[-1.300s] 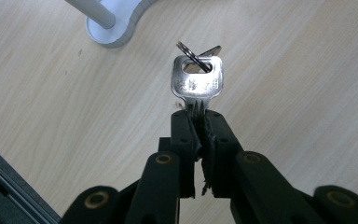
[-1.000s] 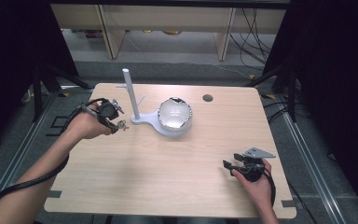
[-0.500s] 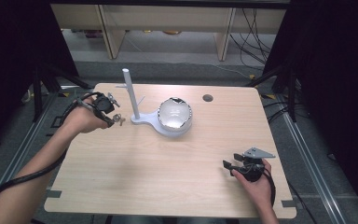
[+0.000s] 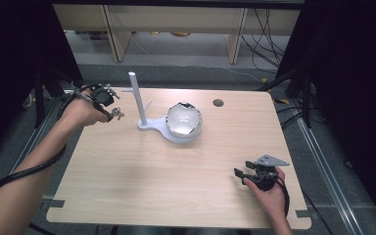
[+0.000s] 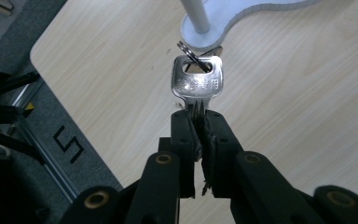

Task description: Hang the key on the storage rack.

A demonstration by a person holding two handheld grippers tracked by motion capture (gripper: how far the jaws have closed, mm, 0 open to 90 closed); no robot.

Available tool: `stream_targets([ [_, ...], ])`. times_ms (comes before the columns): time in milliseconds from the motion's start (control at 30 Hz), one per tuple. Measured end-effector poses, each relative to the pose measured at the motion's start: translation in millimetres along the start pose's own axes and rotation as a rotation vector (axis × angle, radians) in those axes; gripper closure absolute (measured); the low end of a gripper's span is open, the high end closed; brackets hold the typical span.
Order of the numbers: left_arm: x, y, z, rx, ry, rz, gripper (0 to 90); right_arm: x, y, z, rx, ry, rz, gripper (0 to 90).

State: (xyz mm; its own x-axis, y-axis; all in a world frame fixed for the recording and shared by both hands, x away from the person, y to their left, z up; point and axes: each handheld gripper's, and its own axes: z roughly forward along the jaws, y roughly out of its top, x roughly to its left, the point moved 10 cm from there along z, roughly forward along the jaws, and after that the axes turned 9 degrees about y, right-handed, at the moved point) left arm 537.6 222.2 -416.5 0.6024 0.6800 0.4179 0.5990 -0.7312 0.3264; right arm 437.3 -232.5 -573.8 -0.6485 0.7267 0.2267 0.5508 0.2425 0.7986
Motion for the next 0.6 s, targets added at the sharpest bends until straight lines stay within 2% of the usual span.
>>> stream_targets([
  [100,6.4,1.8,1.6,0.010,0.008,-0.005,83.0,0.0,-0.1,0.1,0.001,-0.002,0.001,39.2],
  [133,8.7,2.5,2.2,0.014,0.013,-0.007,83.0,-1.7,0.6,-0.3,-0.005,-0.017,-0.013,39.3],
  [167,9.0,4.2,3.5,0.007,0.018,-0.036,83.0,-1.6,0.6,-0.2,-0.004,-0.015,-0.013,39.3],
  [233,16.3,4.5,3.4,0.021,0.043,-0.010,83.0,0.3,-0.2,0.0,0.001,0.001,0.001,39.2],
  [300,18.2,7.1,3.4,0.015,0.053,-0.017,83.1,-0.1,0.1,-0.1,-0.001,0.001,0.001,39.2],
  [367,17.6,9.7,2.6,0.005,0.053,-0.022,83.0,-0.2,0.1,-0.1,-0.001,0.002,0.001,39.2],
  [400,18.5,9.3,0.7,0.018,0.053,-0.001,83.1,-0.2,0.1,0.0,-0.002,0.002,0.001,39.2],
  [433,16.7,11.5,0.5,0.003,0.050,-0.015,83.0,-0.1,0.1,0.1,-0.001,0.003,0.001,39.2],
  [467,17.3,11.4,-1.3,0.010,0.050,0.001,83.0,-0.1,0.0,0.1,0.000,0.002,0.000,39.2],
  [533,14.8,14.8,-2.5,-0.009,0.047,-0.014,83.0,0.1,0.0,0.1,0.001,0.002,0.000,39.3],
  [567,15.1,14.6,-4.4,-0.001,0.045,0.003,83.0,0.1,-0.1,0.1,0.001,0.001,0.001,39.3],
  [600,14.4,16.6,-5.3,-0.011,0.045,0.001,83.0,0.1,-0.1,0.1,0.001,0.000,0.000,39.2],
])
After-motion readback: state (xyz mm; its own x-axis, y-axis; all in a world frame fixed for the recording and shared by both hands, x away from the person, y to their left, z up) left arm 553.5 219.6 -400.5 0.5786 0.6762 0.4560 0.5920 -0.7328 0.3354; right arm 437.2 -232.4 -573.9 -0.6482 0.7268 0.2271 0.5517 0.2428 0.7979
